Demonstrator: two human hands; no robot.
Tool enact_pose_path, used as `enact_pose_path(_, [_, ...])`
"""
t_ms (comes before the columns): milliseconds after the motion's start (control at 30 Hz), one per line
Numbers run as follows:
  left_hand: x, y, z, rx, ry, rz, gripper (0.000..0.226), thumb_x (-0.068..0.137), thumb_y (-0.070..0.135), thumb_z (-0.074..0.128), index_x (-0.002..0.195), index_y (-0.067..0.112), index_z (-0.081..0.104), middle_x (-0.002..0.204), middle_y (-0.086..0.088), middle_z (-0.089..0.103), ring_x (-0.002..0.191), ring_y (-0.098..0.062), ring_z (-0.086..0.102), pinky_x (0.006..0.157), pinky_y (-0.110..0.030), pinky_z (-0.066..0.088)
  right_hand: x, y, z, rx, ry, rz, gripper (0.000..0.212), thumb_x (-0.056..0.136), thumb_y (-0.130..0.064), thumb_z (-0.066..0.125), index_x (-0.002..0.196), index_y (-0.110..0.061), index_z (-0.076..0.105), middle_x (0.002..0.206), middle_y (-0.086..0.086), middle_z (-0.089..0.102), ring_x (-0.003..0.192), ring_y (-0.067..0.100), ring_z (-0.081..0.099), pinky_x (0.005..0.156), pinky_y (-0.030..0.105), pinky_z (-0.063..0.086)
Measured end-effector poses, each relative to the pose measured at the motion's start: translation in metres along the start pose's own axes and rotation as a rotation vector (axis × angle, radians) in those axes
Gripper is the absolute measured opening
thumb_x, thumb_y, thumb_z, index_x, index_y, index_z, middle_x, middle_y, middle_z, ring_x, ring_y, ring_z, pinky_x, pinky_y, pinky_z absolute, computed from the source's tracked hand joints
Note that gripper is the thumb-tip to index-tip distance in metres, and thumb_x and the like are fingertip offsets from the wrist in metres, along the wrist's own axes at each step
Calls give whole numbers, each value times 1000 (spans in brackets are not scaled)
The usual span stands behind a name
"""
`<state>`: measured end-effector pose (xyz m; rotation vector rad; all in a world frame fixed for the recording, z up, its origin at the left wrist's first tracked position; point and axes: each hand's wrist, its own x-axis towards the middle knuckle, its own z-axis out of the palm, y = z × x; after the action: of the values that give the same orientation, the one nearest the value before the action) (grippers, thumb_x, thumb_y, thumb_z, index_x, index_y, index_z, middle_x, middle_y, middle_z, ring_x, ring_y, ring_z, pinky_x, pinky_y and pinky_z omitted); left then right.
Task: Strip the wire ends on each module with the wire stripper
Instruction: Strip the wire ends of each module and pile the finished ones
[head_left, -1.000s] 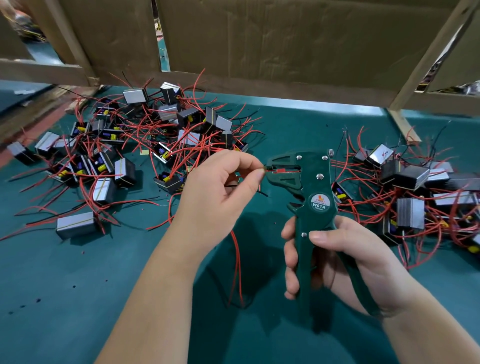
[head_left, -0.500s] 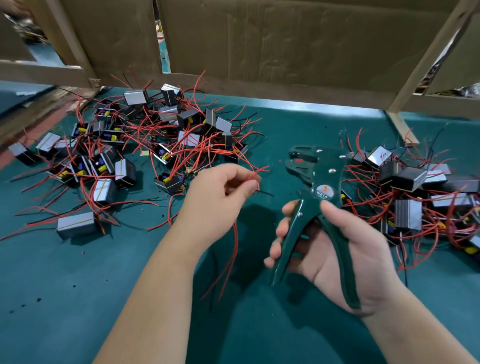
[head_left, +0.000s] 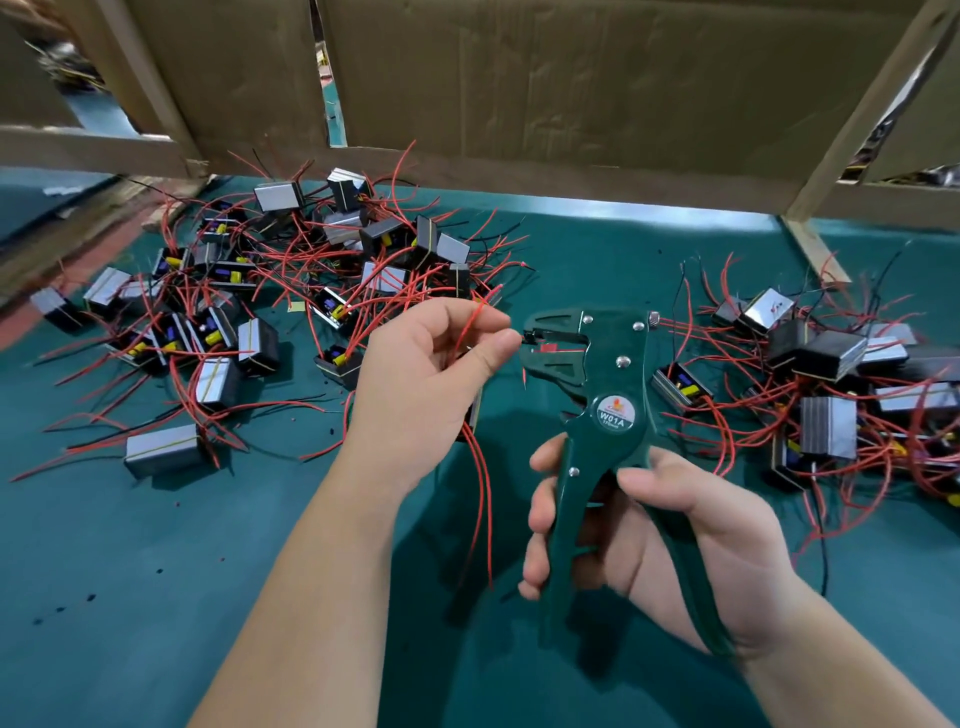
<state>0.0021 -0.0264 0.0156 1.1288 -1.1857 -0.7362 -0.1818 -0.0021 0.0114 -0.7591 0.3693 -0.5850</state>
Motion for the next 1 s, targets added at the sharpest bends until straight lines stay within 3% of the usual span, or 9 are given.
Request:
enact_pose_path(800, [-4, 7, 2, 13, -29, 100, 21, 83, 2, 67, 85, 23, 67, 76, 19, 69, 74, 5, 61, 70, -9, 45, 1, 1, 1, -74, 94, -34, 42, 64, -32, 83, 91, -5, 65, 73, 20, 59, 58, 35, 59, 61, 48, 52])
enact_pose_path(900, [-4, 6, 3, 34, -26, 80, 19, 87, 1, 64, 87, 20, 68, 77, 15, 69, 73, 5, 61, 70, -10, 44, 2, 5, 5, -71, 146, -47, 42, 64, -38, 83, 85, -7, 64, 69, 18, 57, 53, 32, 57, 56, 45, 51])
enact_pose_path(1000, [-2, 5, 5, 67, -57, 28, 17, 95, 5, 53, 99, 11, 69, 86, 4, 71, 64, 10, 58, 65, -4, 40, 4, 7, 9, -93, 324, -81, 42, 63, -45, 80, 73, -10, 58, 58, 12, 49, 38, 24, 46, 45, 33, 45])
